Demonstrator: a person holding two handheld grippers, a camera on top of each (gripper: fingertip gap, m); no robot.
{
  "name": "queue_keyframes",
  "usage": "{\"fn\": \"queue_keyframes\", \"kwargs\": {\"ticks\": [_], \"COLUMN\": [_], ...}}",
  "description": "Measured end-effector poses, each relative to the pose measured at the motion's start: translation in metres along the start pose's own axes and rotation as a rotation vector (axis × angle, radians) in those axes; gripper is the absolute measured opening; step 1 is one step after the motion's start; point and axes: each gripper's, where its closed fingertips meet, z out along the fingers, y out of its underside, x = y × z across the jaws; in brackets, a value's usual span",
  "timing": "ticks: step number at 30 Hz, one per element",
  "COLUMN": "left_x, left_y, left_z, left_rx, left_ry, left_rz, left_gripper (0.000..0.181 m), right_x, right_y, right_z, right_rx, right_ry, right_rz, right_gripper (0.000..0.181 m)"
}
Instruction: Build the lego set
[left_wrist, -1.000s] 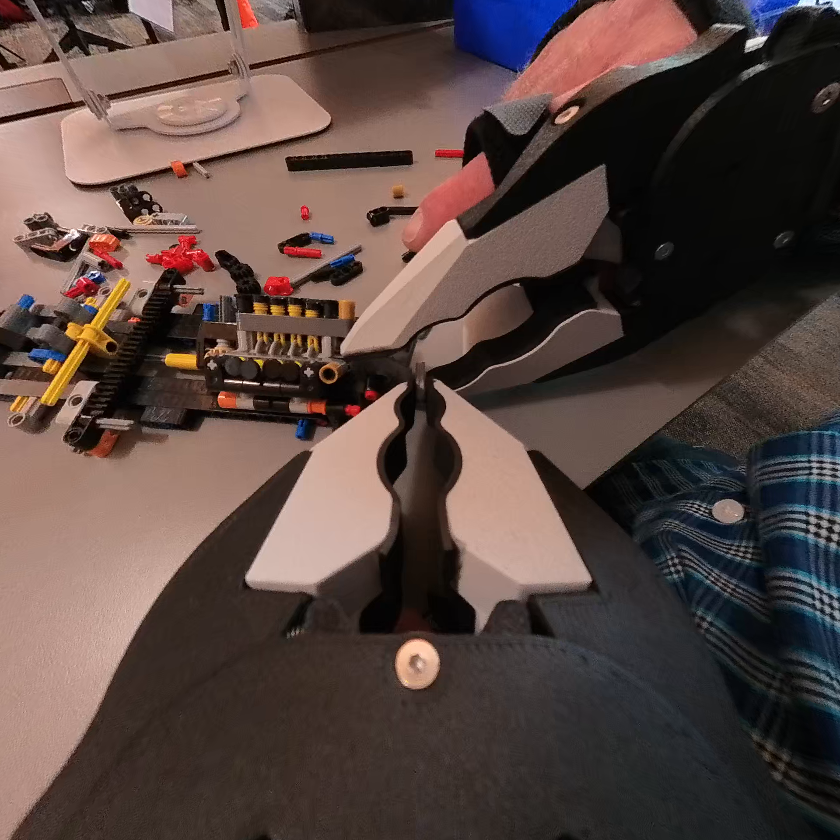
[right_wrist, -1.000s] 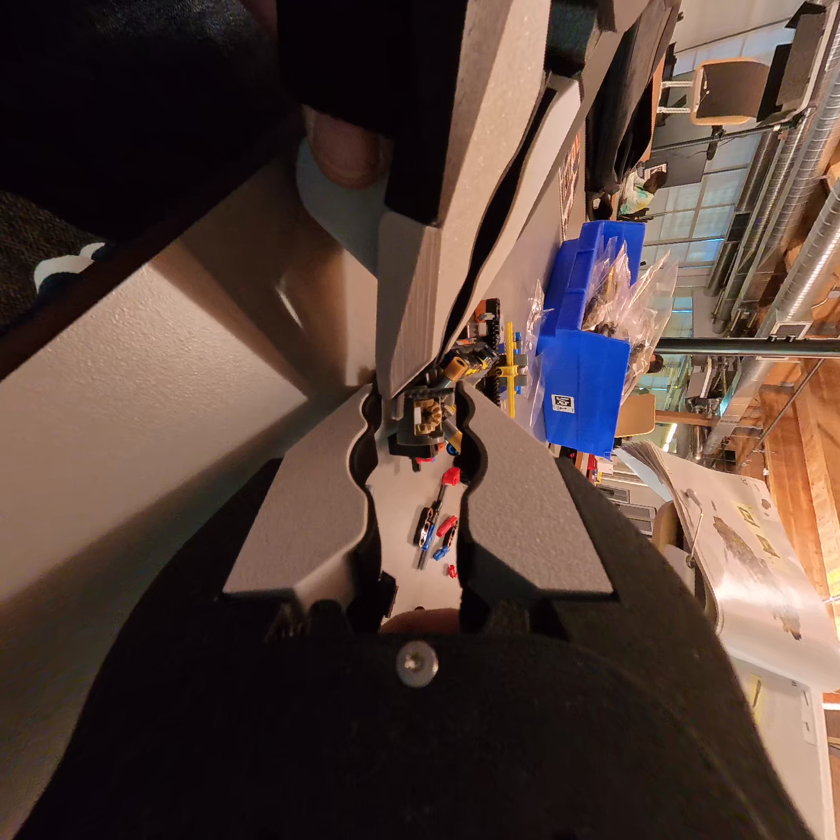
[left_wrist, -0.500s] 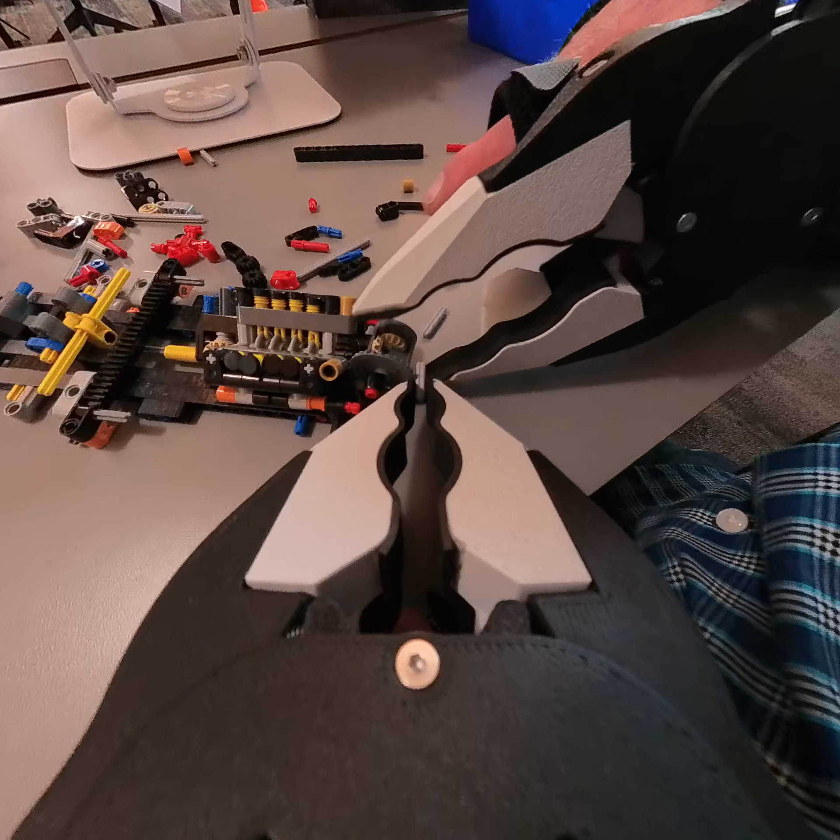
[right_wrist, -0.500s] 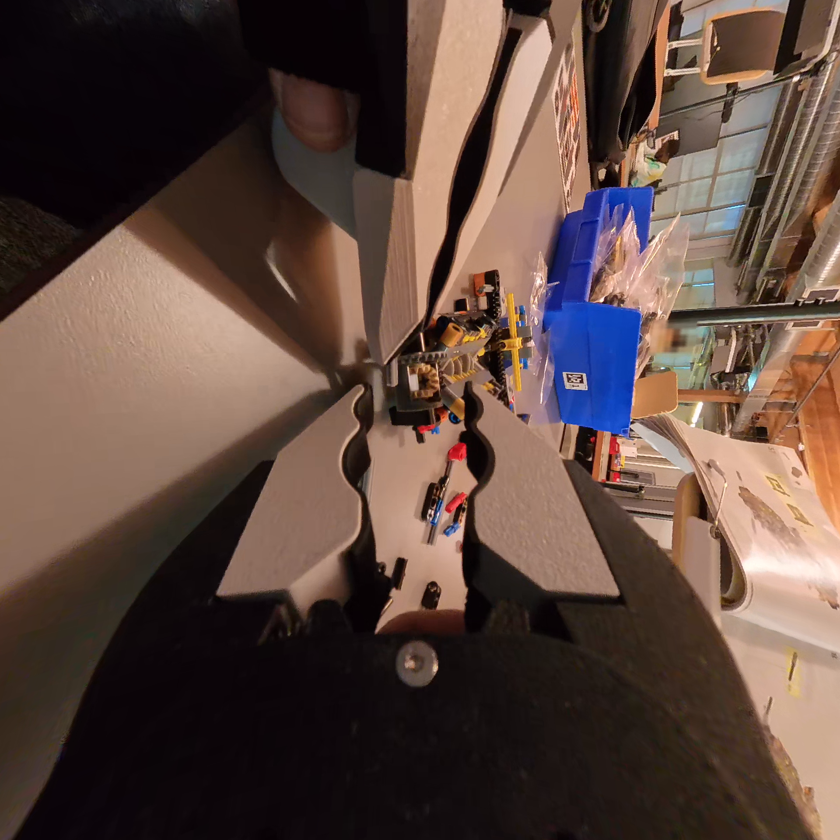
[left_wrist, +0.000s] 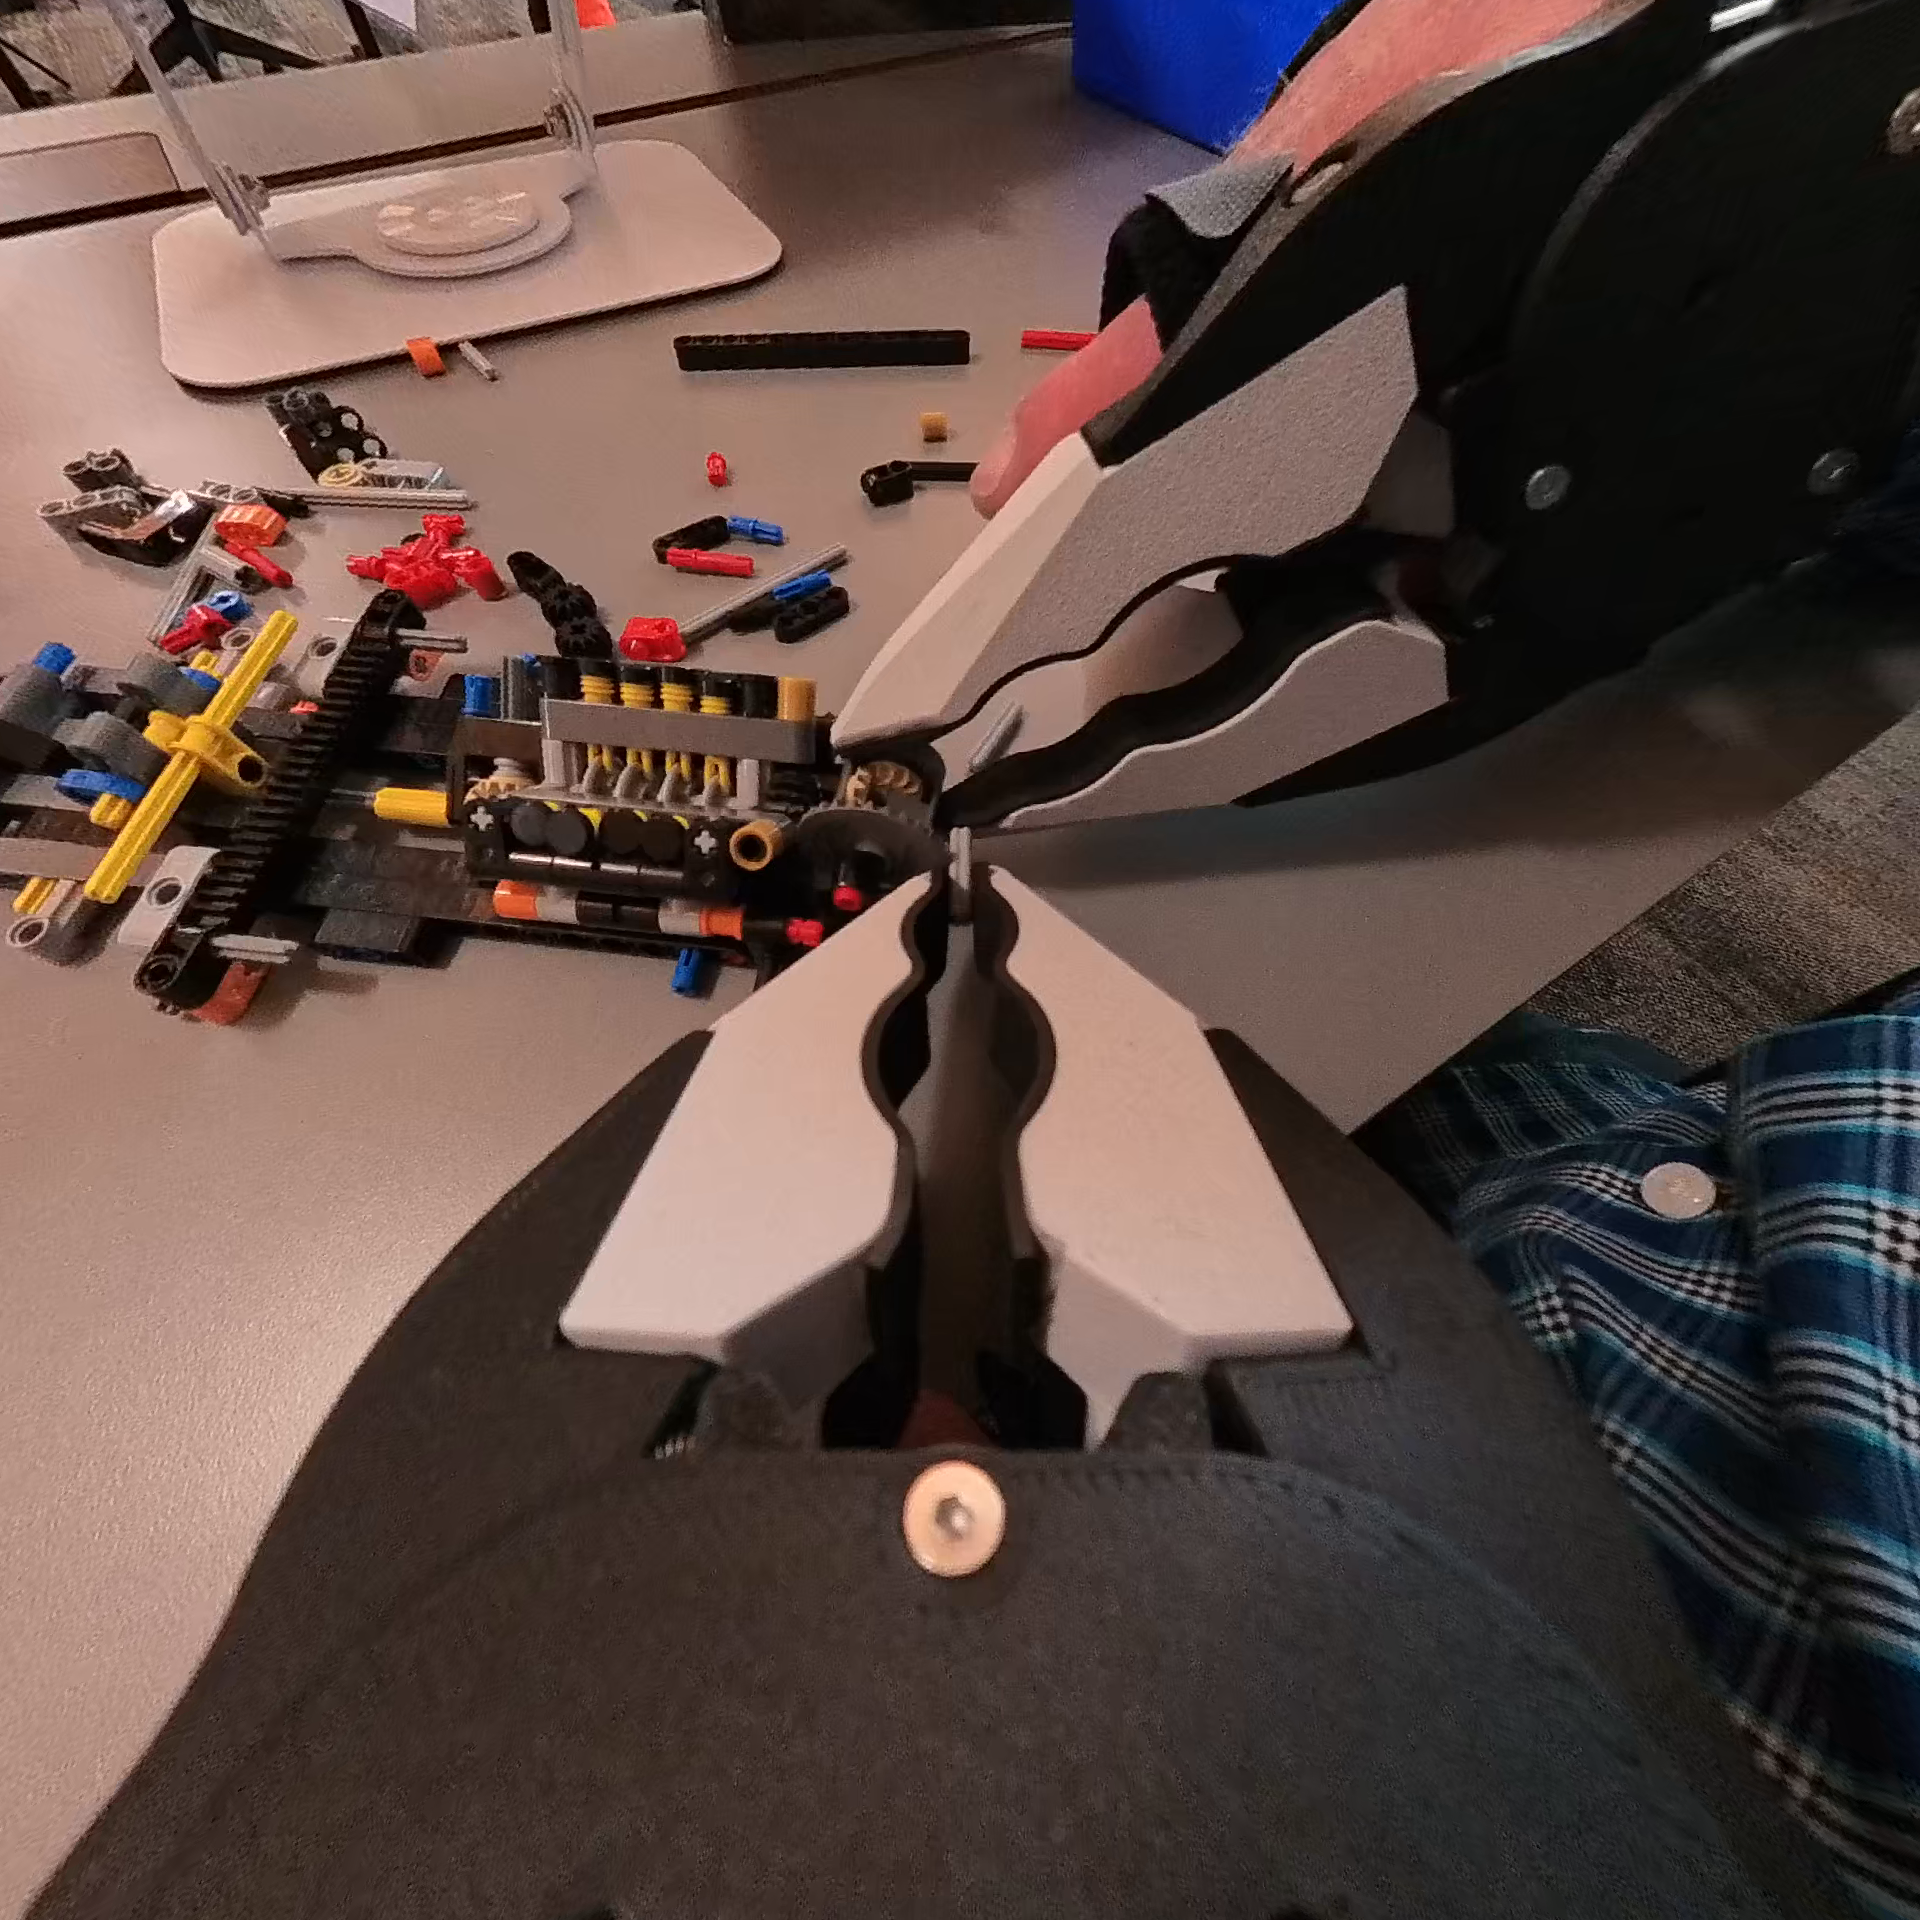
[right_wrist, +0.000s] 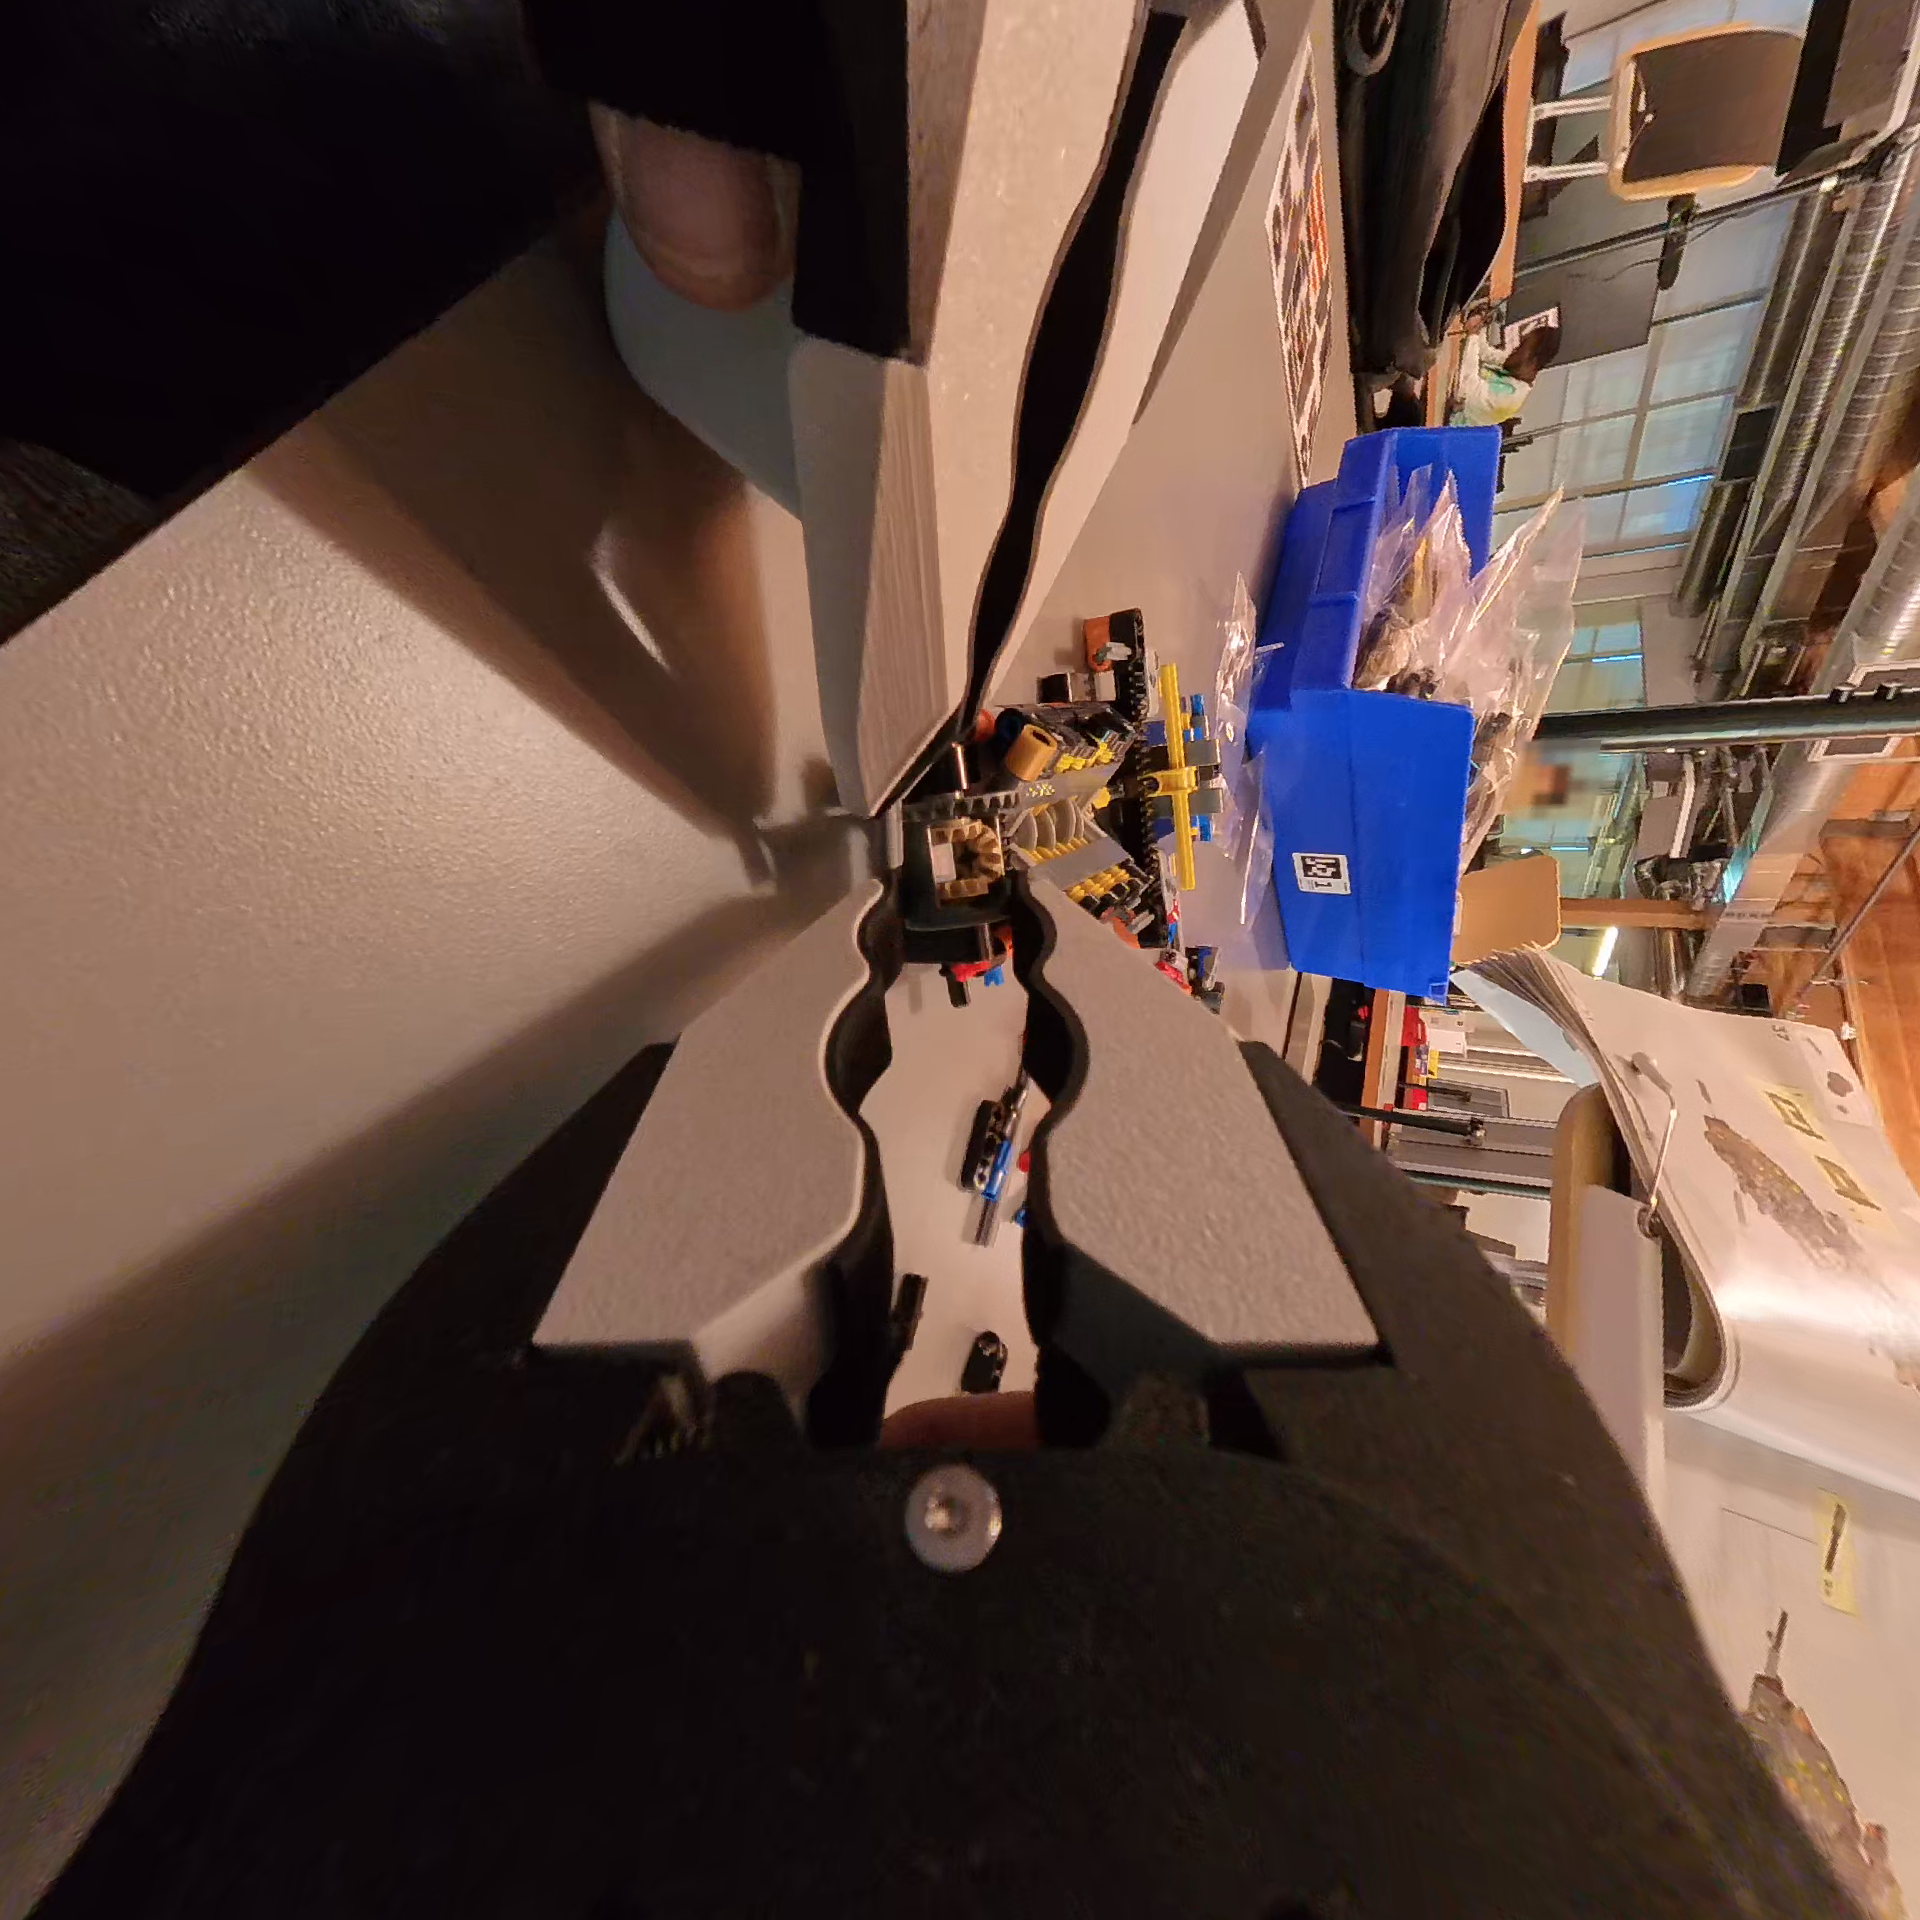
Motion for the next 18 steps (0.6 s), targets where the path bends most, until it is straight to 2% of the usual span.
{"fn": "queue_keyframes", "kwargs": {"ticks": [12,18], "left_x": [-0.001,-0.019], "left_y": [-0.001,0.004], "left_z": [-0.009,-0.022], "left_rx": [0.023,0.022], "left_ry": [0.007,-0.038], "left_rz": [-0.012,-0.052], "left_gripper": [0.002,0.002], "right_x": [-0.001,-0.001], "right_y": [0.001,0.002], "right_z": [0.003,0.004], "right_rx": [0.031,0.034], "right_ry": [-0.022,-0.023], "right_rz": [0.025,0.033], "right_gripper": [0.018,0.018]}}
